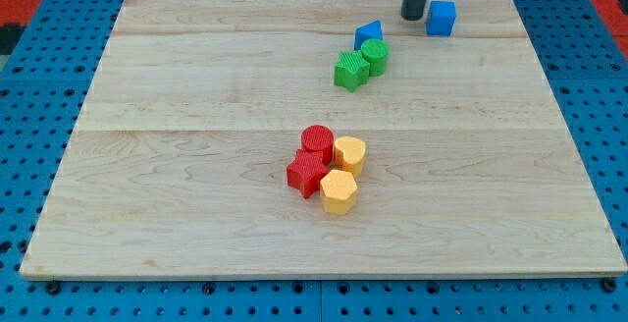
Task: Push blue triangle closer to the blue cube
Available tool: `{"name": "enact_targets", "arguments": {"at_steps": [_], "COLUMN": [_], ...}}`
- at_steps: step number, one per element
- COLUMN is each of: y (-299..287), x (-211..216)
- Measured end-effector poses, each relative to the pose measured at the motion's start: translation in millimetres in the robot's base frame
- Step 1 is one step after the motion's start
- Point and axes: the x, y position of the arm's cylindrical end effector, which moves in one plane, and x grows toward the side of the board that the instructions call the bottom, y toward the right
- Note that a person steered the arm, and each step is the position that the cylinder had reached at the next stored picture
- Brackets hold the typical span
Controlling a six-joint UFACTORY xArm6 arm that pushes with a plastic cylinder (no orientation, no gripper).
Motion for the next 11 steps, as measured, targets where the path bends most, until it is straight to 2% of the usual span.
{"name": "enact_targets", "arguments": {"at_steps": [1,2,3,7,8,11], "y": [-53,-56,-64,-65,-59,18], "x": [-16,-8,32,67,67,67]}}
